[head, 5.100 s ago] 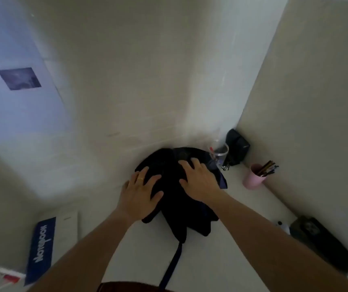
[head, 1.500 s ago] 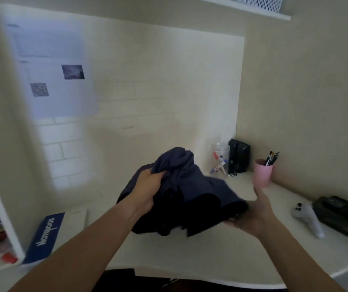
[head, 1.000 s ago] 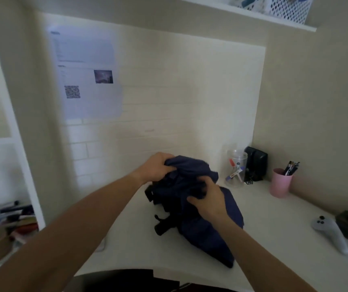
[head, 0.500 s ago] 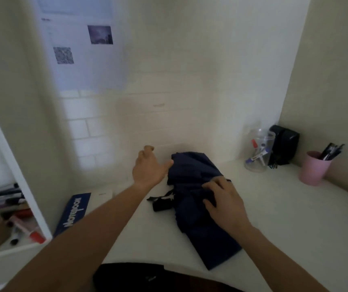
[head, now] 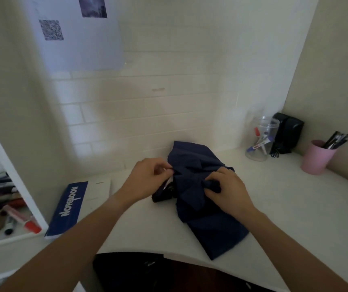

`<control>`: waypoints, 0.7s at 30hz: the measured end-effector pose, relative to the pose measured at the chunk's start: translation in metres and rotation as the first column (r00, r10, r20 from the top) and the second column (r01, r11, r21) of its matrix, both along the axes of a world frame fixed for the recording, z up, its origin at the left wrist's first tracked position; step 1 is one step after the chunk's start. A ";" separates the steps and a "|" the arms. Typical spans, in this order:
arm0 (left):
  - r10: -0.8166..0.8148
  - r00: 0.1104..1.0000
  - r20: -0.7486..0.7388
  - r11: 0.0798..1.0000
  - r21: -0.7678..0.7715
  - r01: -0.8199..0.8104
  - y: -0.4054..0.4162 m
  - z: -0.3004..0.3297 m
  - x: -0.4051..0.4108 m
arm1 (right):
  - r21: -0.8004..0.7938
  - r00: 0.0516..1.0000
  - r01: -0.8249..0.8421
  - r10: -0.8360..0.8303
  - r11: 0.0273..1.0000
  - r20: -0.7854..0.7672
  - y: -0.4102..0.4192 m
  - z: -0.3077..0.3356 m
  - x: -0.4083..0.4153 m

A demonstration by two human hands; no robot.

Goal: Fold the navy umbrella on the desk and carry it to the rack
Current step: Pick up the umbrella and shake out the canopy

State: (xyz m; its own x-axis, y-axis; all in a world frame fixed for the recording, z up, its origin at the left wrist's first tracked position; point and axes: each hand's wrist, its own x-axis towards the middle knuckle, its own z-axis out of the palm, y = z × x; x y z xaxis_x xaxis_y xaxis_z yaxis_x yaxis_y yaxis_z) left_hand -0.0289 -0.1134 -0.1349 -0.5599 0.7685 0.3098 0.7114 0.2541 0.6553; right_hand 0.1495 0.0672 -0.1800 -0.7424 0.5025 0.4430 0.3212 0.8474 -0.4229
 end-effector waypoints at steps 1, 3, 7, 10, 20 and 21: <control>-0.022 1.000 0.017 0.999 0.033 0.021 -0.003 0.010 0.009 | -0.014 0.999 -0.021 0.021 1.000 -0.046 0.000 0.005 0.007; -0.072 0.997 0.013 0.994 0.079 0.070 -0.012 0.025 0.031 | -0.076 0.986 -0.110 0.099 0.991 -0.134 -0.007 0.017 0.022; -0.169 0.985 0.025 0.980 0.115 0.165 -0.030 0.040 0.075 | -0.268 0.944 -0.276 0.208 0.923 -0.256 -0.034 0.036 0.043; -0.179 0.984 -0.017 0.976 0.121 0.180 -0.040 0.034 0.105 | -0.572 0.946 -0.258 0.083 0.779 -0.313 -0.054 0.042 0.058; -0.194 0.933 0.304 0.953 -0.168 0.252 -0.064 -0.032 0.185 | -0.884 0.897 -0.281 -0.225 0.373 -0.380 -0.088 0.006 0.114; -0.102 0.884 0.455 0.973 -0.138 0.183 -0.061 -0.035 0.186 | -0.889 0.895 -0.284 -0.232 0.360 -0.381 -0.090 0.003 0.118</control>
State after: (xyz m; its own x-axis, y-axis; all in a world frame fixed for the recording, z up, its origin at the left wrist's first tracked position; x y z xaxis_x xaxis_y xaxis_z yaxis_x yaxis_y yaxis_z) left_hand 0.1572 -0.1744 -0.1695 -0.4871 0.8689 -0.0882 0.3946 0.3091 0.8653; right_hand 0.2676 -0.0230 -0.1775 -0.6554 0.7535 -0.0507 -0.0987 -0.1520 -0.9834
